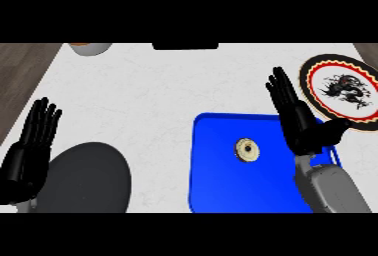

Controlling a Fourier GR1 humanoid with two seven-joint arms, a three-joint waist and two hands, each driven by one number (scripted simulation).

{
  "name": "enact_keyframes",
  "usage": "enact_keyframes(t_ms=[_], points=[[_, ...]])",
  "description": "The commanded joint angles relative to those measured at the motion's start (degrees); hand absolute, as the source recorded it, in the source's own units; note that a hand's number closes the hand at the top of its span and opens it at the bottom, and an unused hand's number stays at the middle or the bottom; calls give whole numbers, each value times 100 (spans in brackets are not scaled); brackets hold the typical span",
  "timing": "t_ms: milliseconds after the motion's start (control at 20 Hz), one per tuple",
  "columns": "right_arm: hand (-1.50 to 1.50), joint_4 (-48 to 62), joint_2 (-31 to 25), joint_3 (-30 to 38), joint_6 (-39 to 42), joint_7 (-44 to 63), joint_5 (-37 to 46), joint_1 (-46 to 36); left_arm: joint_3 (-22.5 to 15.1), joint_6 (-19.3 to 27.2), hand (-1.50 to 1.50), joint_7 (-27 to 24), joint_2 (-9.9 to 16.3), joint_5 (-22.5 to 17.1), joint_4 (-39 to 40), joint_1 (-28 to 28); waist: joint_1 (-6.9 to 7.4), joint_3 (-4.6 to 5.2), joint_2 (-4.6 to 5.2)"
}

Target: Pick the cupcake from the tray and place it in the plate

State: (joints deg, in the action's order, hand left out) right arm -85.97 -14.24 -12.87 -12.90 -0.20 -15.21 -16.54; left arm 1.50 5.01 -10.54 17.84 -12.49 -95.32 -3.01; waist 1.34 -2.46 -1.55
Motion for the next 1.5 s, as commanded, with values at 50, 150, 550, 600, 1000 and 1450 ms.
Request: enact_keyframes(t_ms=[50, 150, 550, 600, 1000, 1450], points=[[150, 55, -192, 162, 917, -272, -460, -97, -100, 131, 0, 742, 218, 253, -106, 163, -100, 235, 158], [150, 504, -394, 204, 1740, -569, -718, -388, -89, 151, 0, 1108, 261, 263, 435, 481, -105, 231, 209], [-150, 1710, -569, 745, 1277, -3170, 193, 603, -370, 107, 0, 1825, 120, 313, 1014, 715, -171, 227, 207], [-150, 2289, -437, 622, 1473, -3654, 370, 340, -523, 289, 0, 1871, -74, 497, 1240, 1073, -129, 226, 235], [-150, 2821, -1305, 3, 1804, -4018, 1807, 412, -411, 132, 0, 1625, -188, 550, 1632, 1095, -130, 246, 164], [-150, 1334, -1376, -172, 2018, -2083, 2431, 207, -162, -118, 0, 1823, -106, 587, 1470, 1089, -143, 250, 146]])
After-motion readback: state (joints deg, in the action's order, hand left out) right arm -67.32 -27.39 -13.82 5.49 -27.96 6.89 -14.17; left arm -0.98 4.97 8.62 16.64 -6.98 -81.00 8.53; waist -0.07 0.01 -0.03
